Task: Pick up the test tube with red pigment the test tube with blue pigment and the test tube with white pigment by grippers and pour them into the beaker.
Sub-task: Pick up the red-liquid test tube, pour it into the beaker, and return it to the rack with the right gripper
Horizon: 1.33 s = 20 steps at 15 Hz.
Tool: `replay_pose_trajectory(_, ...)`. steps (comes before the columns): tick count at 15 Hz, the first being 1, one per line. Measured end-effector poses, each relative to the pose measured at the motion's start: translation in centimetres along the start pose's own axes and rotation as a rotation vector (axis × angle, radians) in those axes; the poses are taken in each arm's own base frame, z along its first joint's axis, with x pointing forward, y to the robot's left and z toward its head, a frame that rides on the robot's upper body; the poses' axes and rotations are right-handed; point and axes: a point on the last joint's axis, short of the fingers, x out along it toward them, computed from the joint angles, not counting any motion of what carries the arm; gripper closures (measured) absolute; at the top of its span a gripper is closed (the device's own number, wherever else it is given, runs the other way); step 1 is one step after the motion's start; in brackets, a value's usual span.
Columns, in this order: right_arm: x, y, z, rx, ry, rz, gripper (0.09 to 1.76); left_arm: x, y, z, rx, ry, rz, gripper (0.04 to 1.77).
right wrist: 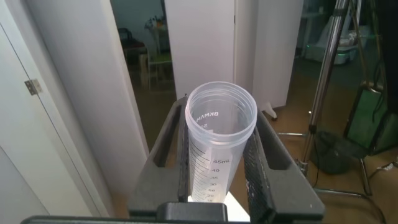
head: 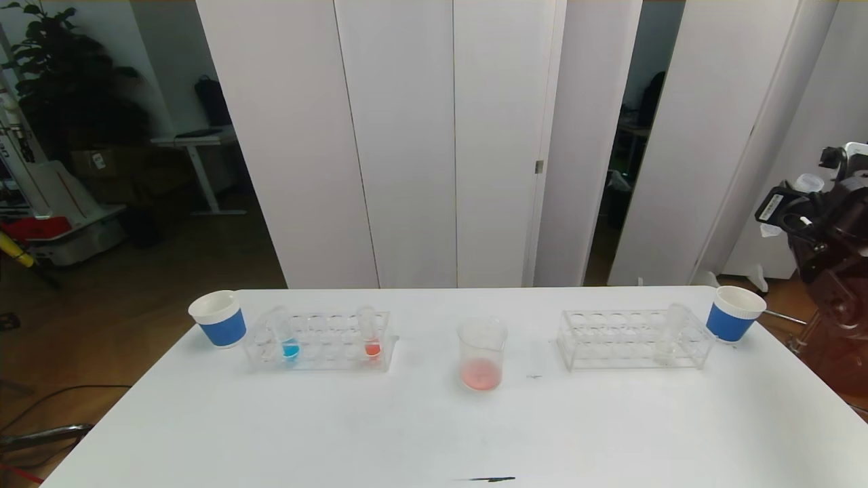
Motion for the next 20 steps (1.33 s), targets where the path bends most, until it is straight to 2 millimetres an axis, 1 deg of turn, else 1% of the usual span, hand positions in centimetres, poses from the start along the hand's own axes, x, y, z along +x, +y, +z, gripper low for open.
replay_pose_trajectory(2,0.3,-0.5,-1.8,-0.011,0.029,-0.013,1.27,0.0,0.0,0.0,0.0,0.0,0.0,0.06)
replay_pose_trajectory(5,0.0,-1.2,-4.2,-0.031,0.089,-0.03,1.27,0.0,0.0,0.0,0.0,0.0,0.0,0.06)
replay_pose_trajectory(9,-0.2,-2.0,-6.7,-0.022,0.089,-0.041,1.27,0.0,0.0,0.0,0.0,0.0,0.0,0.06)
replay_pose_trajectory(12,-0.6,-2.3,-9.3,-0.032,0.121,-0.046,1.27,0.0,0.0,0.0,0.0,0.0,0.0,0.06)
replay_pose_trajectory(16,-0.7,-2.5,-12.3,-0.048,0.18,-0.056,1.27,0.0,0.0,0.0,0.0,0.0,0.0,0.06)
replay_pose_trajectory(18,-0.8,-2.6,-13.1,-0.05,0.196,-0.058,1.27,0.0,0.0,0.0,0.0,0.0,0.0,0.06)
replay_pose_trajectory(20,-0.7,-2.7,-13.5,-0.052,0.202,-0.06,1.27,0.0,0.0,0.0,0.0,0.0,0.0,0.06)
